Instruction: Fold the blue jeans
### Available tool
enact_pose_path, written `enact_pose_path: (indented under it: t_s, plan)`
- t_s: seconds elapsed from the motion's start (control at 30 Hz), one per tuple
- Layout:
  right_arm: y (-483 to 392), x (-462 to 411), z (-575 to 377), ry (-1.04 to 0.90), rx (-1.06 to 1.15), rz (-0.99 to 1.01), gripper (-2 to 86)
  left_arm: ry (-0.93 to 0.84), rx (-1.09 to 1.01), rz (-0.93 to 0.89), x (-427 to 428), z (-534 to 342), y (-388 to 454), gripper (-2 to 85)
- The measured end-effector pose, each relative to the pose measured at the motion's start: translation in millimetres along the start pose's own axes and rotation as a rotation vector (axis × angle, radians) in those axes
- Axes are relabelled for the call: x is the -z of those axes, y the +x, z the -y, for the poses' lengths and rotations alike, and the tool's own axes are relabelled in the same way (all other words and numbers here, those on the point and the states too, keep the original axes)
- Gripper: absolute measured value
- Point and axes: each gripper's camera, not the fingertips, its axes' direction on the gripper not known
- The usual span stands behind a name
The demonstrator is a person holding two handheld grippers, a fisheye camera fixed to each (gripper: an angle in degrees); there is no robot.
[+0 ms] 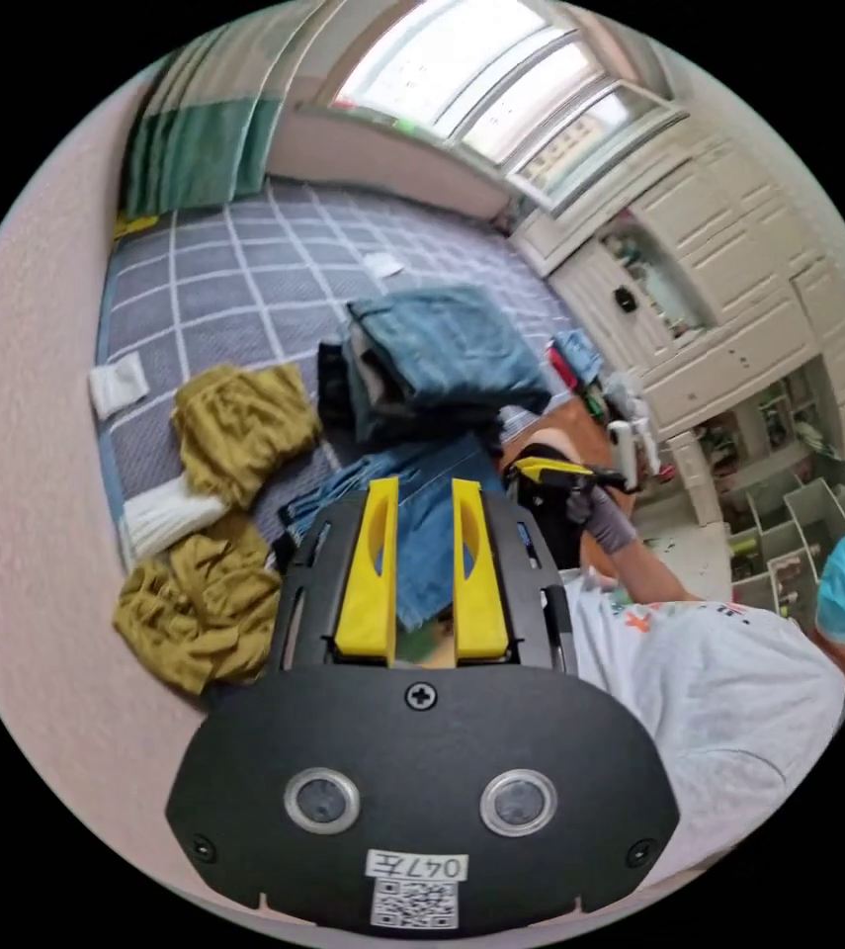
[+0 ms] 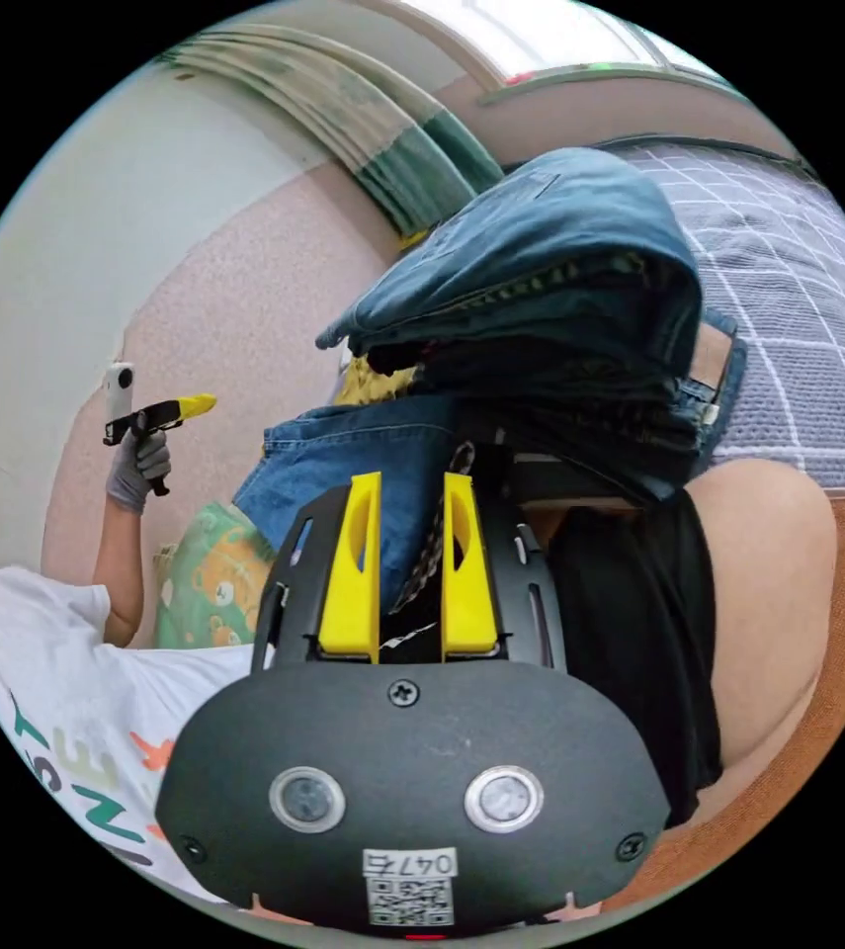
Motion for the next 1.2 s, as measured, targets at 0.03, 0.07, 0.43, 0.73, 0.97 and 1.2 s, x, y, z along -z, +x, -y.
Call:
enact_pose_path:
  t_s: [0.03, 0.07, 0.43, 0.73, 0.97, 1.2]
  plan:
    - [3, 14, -1, 0.051, -0.004, 0.019, 2.9, -0.033, -0.051, -0.016, -5, 10, 8, 7.7]
    - [3, 20, 0, 0.072, 0.000, 0.036, 2.3, -0.058, -0.072, -0.008, -10, 15, 13, 7.5]
    - [-78, -70, 7, -0.372, 0.246, -0.113, -1.3, -0.292, 0.112, 0.126, -143, 4, -20, 1.6]
    - [-65, 29, -24, 0.028, 0.232, -0.066, -1.2, -0.007, -0.213, 0.255, -103, 52, 142, -0.9]
    - [-36, 144, -96, 0.387, 0.049, -0.499, -0.6, 0.001, -0.746, 0.125, -193, 115, 368, -1.0]
    - [14, 200, -211, 0.481, -0.264, -0.825, 1.2, -0.050, -1.186, -0.182, -341, 160, 591, -1.0]
